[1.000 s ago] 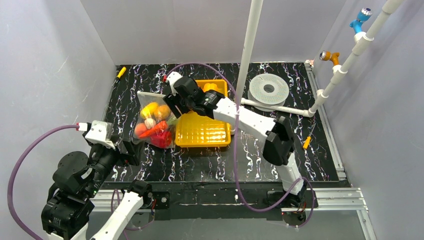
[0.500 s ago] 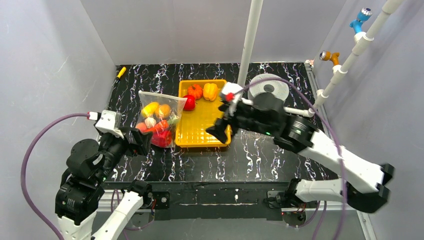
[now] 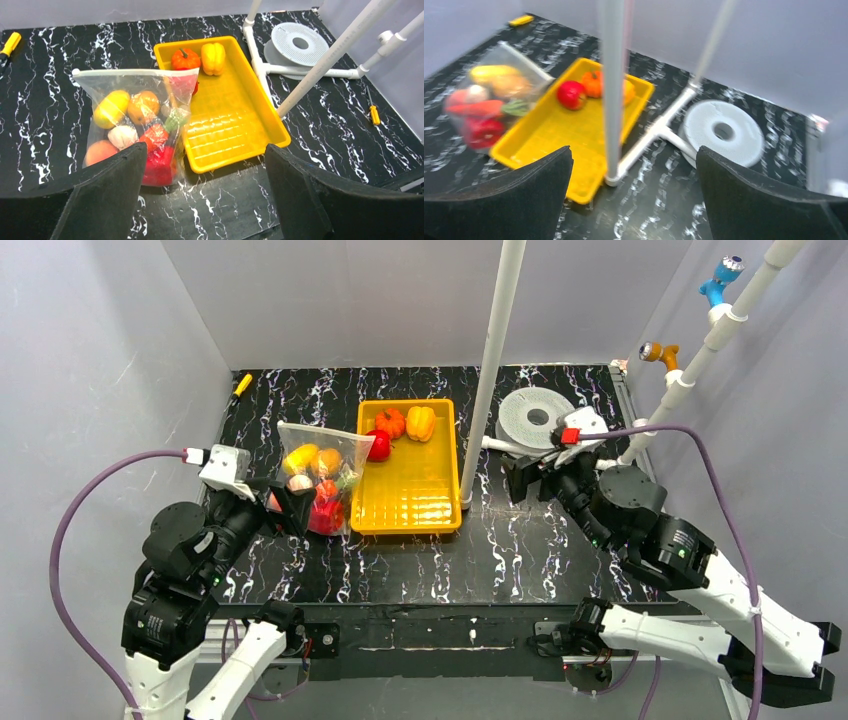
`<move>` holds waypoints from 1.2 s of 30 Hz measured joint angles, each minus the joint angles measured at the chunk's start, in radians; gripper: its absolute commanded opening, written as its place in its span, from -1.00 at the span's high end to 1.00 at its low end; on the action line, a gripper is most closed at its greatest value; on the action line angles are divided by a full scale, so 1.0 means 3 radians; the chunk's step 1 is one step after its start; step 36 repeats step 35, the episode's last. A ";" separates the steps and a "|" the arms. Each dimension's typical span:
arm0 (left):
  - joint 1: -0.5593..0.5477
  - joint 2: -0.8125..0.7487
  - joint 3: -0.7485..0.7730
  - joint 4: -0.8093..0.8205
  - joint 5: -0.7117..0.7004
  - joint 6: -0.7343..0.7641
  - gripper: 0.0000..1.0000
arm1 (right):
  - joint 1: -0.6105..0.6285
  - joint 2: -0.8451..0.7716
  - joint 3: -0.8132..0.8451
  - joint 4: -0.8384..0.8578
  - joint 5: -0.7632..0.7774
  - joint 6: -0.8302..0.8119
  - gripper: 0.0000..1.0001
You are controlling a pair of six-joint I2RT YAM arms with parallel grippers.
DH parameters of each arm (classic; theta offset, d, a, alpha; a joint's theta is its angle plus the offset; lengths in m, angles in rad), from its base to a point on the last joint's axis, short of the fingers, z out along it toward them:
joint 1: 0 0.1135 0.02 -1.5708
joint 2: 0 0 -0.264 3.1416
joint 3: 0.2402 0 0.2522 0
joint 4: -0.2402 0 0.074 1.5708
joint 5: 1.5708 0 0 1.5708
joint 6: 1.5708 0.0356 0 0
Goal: Place the food in the zip-top bag and seal the zipper
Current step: Reset both arms
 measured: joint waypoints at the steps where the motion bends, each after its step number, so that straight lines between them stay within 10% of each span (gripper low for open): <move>1: 0.0000 0.0001 0.0000 0.0024 -0.0002 0.0000 -0.74 | -0.0001 -0.0028 -0.0018 -0.0047 0.0123 -0.0001 -0.97; 20: 0.0000 -0.0026 0.0013 0.0130 -0.0223 0.0036 -0.80 | -0.0017 0.0451 0.0006 -0.0062 0.1748 0.0070 -0.99; 36: 0.0001 -0.0035 0.0013 0.0180 -0.0268 0.0084 -0.81 | -0.0019 0.0242 0.0148 -0.0112 0.1720 0.0254 -0.99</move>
